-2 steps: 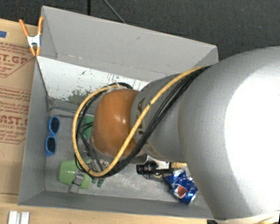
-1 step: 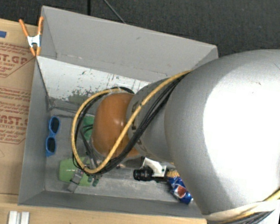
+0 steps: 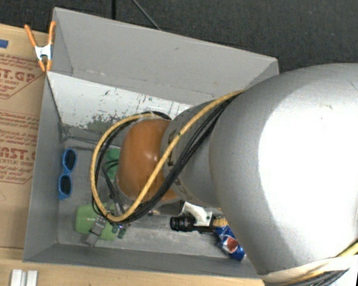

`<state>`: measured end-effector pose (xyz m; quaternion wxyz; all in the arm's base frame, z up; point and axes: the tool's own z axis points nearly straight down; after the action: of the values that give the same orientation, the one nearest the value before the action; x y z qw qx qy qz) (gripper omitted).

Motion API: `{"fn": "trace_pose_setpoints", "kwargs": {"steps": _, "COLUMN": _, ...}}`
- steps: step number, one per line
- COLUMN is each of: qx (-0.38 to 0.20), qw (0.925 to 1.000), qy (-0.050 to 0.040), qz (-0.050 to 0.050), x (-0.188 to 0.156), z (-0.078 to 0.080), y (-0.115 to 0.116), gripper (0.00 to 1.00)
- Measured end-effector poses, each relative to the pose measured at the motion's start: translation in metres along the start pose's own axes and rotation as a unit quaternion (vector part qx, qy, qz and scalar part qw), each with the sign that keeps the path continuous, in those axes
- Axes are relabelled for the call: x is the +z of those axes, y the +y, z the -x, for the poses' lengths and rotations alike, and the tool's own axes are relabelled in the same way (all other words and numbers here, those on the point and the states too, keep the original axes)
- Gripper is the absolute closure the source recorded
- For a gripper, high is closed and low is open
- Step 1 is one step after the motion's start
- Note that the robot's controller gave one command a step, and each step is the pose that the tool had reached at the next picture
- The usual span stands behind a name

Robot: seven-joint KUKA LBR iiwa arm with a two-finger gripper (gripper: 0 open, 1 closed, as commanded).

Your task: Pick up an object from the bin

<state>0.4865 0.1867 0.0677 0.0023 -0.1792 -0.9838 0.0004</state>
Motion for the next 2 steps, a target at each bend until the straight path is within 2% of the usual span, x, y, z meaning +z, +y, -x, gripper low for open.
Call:
{"fn": "trace_pose_setpoints", "kwargs": {"steps": 1, "qx": 0.000, "qw": 1.0000, "qy": 0.0000, "qz": 0.000, "x": -0.0001, "z": 0.0001, "y": -0.0001, "gripper": 1.00}}
{"fn": "trace_pose_setpoints", "kwargs": {"steps": 2, "qx": 0.000, "qw": 1.0000, "qy": -0.0014, "qz": 0.001, "x": -0.0082, "z": -0.0008, "y": 0.0003, "gripper": 1.00}}
